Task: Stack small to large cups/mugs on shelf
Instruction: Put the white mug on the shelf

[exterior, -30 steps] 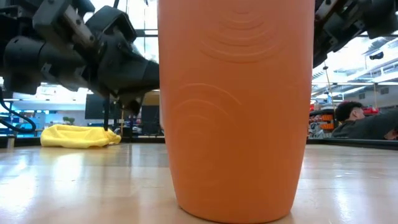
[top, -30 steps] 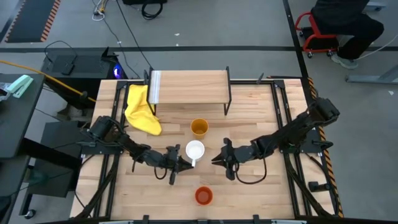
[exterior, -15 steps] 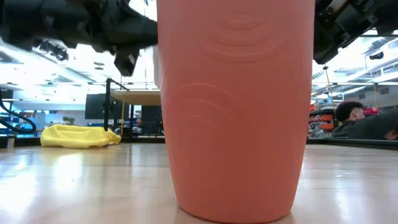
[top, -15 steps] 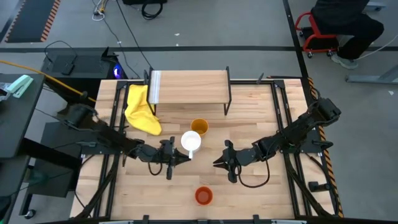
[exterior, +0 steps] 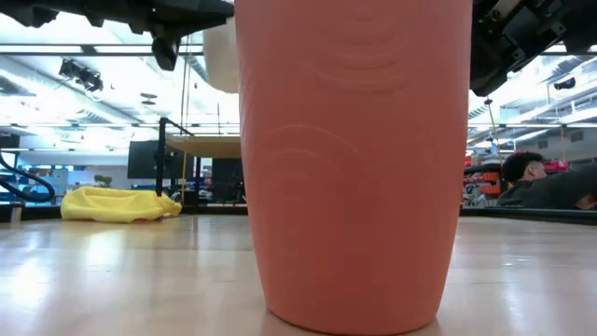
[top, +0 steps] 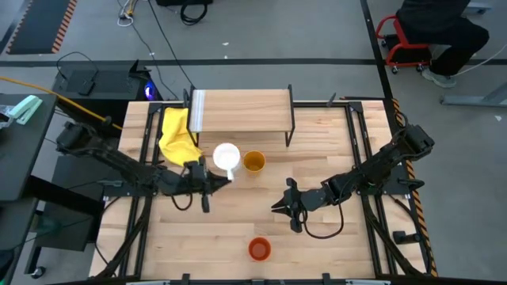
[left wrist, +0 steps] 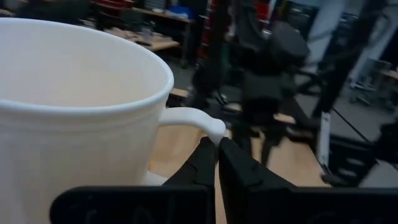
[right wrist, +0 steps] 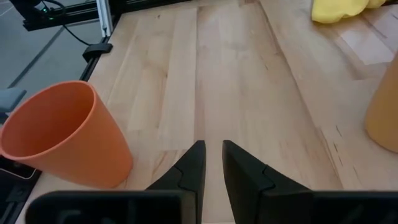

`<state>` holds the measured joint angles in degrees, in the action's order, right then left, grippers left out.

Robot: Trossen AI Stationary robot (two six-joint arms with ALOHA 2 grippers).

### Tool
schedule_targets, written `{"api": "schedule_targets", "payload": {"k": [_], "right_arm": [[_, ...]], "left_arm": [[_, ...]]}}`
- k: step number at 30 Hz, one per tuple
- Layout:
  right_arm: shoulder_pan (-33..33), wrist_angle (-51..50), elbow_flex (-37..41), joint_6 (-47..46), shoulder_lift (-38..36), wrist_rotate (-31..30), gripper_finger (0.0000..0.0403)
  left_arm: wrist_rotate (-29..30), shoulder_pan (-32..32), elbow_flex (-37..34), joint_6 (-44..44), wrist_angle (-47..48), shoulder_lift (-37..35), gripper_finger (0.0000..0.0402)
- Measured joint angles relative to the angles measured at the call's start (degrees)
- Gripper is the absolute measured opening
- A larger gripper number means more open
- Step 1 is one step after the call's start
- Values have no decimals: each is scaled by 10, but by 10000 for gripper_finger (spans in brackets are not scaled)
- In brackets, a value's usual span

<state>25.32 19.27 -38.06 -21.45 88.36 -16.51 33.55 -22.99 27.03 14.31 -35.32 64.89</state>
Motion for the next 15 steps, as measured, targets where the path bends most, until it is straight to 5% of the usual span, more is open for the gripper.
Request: {"api": "schedule_targets", "payload": {"k": [7,15], "right_arm": [[0,1,0,0,0,0,61],[0,1,0,0,0,0,61]], "left_arm": [[-4,71,0,3,92,-75,10],[-125,186,1,18,141,-119,10]]}}
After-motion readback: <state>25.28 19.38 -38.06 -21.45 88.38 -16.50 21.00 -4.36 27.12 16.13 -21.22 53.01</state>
